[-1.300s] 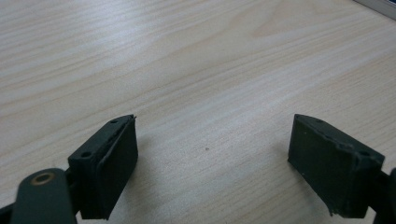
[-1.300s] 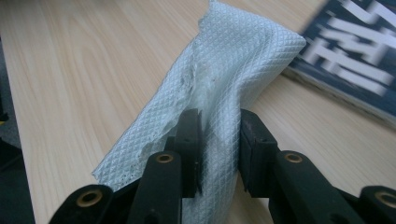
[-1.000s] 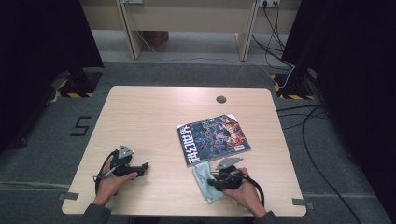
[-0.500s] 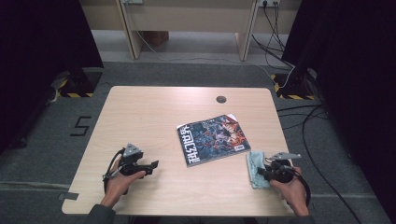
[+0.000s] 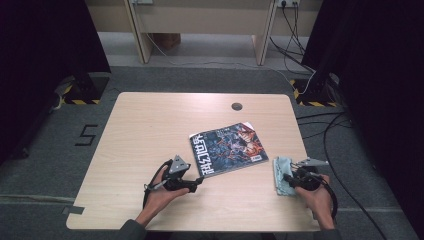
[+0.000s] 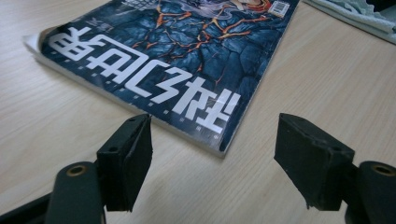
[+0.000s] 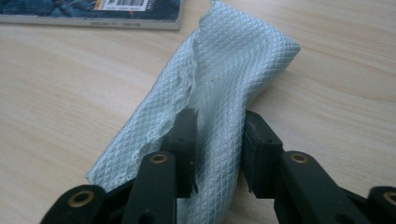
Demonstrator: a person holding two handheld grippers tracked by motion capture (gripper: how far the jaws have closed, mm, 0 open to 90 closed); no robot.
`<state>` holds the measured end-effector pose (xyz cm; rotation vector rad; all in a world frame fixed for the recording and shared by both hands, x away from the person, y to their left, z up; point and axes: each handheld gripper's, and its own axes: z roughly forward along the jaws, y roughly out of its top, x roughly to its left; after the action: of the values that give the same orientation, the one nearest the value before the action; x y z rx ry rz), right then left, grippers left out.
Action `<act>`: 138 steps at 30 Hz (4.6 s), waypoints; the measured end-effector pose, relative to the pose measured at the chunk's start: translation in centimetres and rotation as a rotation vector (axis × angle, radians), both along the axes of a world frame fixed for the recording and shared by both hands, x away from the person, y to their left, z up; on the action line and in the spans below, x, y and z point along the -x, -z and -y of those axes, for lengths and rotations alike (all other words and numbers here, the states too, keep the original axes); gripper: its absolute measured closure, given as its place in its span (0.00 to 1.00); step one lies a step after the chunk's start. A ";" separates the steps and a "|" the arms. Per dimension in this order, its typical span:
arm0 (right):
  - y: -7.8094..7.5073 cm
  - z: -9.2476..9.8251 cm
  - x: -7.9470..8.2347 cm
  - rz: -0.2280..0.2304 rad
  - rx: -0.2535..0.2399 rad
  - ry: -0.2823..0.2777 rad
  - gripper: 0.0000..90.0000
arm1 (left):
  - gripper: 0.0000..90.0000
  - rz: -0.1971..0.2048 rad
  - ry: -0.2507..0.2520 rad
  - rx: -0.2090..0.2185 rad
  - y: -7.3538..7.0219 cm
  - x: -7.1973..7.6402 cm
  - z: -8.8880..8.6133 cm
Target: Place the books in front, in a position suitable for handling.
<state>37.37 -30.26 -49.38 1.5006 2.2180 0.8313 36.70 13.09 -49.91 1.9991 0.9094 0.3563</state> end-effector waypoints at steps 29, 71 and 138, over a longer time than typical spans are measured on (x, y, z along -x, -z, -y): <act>-0.4 -9.3 -7.8 -0.032 -0.026 -0.021 0.33 | 0.30 -0.067 -0.010 -0.069 1.3 -0.8 1.4; -2.4 -15.1 -4.5 -0.063 -0.050 -0.234 0.33 | 0.29 -0.090 -0.260 -0.020 0.4 -1.6 -2.8; -1.1 -14.7 -12.2 -0.219 0.041 -0.265 0.40 | 0.28 -0.164 -0.255 -0.004 1.4 -2.1 -2.8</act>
<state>49.55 -15.55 -48.29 1.3538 2.6211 0.7196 38.80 15.92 -51.35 1.9401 1.2734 0.3387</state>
